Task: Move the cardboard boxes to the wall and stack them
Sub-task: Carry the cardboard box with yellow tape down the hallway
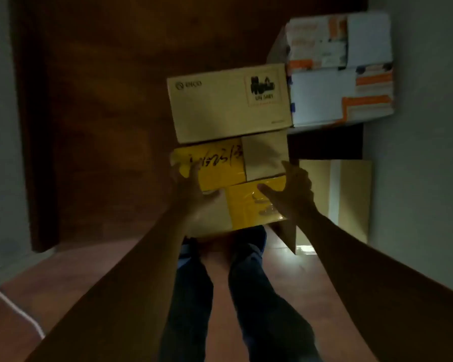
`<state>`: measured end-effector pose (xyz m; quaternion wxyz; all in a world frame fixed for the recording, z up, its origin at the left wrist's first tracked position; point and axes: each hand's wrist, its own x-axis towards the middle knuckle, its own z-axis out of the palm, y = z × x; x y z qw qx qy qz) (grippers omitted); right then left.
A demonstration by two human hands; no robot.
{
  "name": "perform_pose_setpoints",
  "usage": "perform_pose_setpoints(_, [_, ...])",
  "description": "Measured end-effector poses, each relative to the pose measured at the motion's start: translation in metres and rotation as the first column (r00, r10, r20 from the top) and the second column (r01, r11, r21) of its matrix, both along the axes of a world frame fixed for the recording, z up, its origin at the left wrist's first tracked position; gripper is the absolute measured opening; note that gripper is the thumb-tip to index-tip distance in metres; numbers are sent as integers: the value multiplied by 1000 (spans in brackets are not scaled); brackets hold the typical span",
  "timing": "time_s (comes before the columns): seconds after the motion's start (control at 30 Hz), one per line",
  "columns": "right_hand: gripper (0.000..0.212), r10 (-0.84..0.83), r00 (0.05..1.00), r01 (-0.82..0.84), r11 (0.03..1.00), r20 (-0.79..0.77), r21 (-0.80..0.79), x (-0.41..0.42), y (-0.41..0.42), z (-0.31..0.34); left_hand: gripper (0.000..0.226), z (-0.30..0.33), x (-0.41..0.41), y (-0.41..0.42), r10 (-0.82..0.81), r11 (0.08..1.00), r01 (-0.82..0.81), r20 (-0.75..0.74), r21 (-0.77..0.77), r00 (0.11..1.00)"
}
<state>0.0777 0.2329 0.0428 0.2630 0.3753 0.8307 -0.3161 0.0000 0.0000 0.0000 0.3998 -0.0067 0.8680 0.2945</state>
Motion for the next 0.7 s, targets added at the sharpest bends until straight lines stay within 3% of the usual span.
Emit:
perform_pose_setpoints(0.07, [102,76,997,-74,996,-23,53,-6,8,-31,101,-31,1,0,85,993,-81,-44,83,995])
perform_pose_setpoints(0.13, [110,56,998,-55,998,-31,43,-3,19,-67,100,-62,10,-9,281,939,-278,14,202,960])
perform_pose_setpoints(0.23, [117,-113,985,91,982,-127,-164,10,26,-100,111,-83,25,-18,401,877,-402,60,265,914])
perform_pose_setpoints(0.3, [120,-145,972,103,970,-183,-222,17,31,-109,112,-82,27,-21,424,842,-428,90,327,901])
perform_pose_setpoints(0.5, [108,-187,962,155,973,-196,-169,10,20,-97,116,-57,22,8,513,781,-499,71,375,856])
perform_pose_setpoints(0.6, [107,-192,974,183,979,-116,-89,12,20,-69,116,-36,25,14,514,750,-526,148,402,845])
perform_pose_setpoints(0.7, [110,-179,976,166,980,-123,-107,21,25,-25,113,2,33,14,512,744,-539,181,395,839])
